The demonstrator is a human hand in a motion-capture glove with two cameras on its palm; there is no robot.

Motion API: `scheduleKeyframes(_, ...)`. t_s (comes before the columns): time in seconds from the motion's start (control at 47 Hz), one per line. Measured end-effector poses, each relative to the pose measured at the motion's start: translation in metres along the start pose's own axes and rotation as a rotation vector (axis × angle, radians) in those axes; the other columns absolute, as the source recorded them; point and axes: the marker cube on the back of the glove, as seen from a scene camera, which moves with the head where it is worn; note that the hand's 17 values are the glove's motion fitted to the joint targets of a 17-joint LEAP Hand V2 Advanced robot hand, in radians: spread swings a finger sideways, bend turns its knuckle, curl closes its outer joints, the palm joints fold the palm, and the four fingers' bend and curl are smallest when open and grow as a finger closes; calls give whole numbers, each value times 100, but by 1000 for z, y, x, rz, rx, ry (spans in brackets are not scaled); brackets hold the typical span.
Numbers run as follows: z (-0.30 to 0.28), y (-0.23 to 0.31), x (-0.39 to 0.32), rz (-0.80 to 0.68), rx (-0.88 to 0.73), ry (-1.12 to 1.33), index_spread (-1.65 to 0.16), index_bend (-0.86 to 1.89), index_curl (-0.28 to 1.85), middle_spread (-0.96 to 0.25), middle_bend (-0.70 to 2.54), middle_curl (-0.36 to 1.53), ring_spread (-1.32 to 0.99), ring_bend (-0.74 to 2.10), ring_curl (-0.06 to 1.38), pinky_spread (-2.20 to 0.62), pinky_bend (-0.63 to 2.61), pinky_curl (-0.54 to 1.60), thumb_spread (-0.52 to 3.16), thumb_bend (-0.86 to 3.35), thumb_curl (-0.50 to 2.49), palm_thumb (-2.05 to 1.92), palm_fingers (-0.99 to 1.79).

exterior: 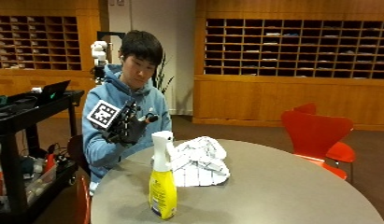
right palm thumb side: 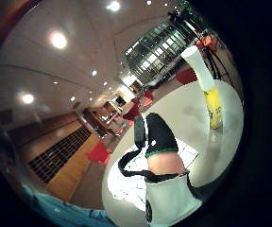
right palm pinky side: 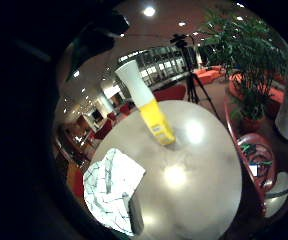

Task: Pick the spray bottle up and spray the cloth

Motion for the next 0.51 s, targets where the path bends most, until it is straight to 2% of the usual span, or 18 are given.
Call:
scheduleKeyframes(0.191, 31, -18, 31, 140, -10, -107, -17, 6, 18, 9, 20, 31, 14, 44, 30, 22, 54, 37, 108, -2, 39, 67, 24)
scheduleKeyframes(0.51, 79, -49, 73, 297, -23, -109, -15, 8, 15, 13, 21, 33, 14, 50, 31, 21, 59, 37, 103, -3, 40, 65, 21)
